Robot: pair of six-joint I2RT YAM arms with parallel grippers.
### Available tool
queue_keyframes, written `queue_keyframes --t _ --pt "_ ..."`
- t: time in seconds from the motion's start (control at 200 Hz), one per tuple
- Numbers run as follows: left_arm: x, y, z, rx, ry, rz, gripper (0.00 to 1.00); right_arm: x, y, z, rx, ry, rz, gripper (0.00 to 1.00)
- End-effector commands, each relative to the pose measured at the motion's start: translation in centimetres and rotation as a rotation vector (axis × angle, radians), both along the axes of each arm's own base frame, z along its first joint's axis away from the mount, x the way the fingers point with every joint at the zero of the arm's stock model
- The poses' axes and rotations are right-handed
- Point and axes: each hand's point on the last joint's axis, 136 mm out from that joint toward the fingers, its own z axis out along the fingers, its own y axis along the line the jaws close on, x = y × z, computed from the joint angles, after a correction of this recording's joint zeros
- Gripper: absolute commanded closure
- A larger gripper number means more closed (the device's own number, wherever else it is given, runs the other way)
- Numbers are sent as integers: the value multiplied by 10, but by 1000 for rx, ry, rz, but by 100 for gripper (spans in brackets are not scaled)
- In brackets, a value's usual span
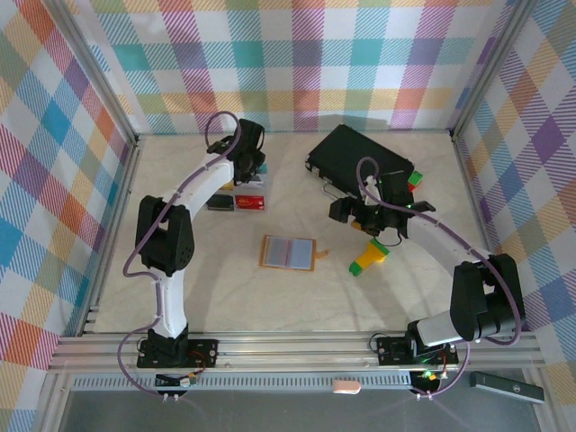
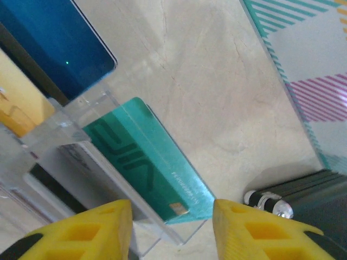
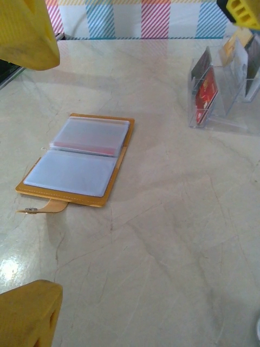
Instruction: Take the credit cards out of the card holder
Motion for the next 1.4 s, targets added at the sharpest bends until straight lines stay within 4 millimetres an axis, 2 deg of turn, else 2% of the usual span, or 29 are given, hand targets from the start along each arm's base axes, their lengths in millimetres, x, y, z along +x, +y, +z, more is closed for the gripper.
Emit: queue_keyframes --t 0.0,0.105,0.305,0.445,0.575,0.7,0.965,1.185,1.395 --pt "-23 15 40 58 -37 -110 52 -2 10 7 -22 -9 18 1" --pt "-48 29 31 81 3 -160 48 -3 22 0 -84 -5 32 1" --pt "-96 73 14 131 65 -189 38 -11 54 -21 -251 25 78 2" --pt "-123 98 10 166 85 -212 27 -21 85 -40 -388 40 119 7" --pt "-141 114 9 194 85 -221 12 -28 108 -59 -504 57 139 13" --pt "-152 123 7 212 80 -227 0 -34 126 -74 -573 70 153 16" --pt "-159 132 1 249 79 -276 0 -40 154 -94 -636 101 189 20" --pt "-163 126 -2 211 23 -305 0 -39 151 -106 -701 131 185 22" --pt "-162 117 -7 173 1 -340 0 -47 142 -124 -746 184 193 23"
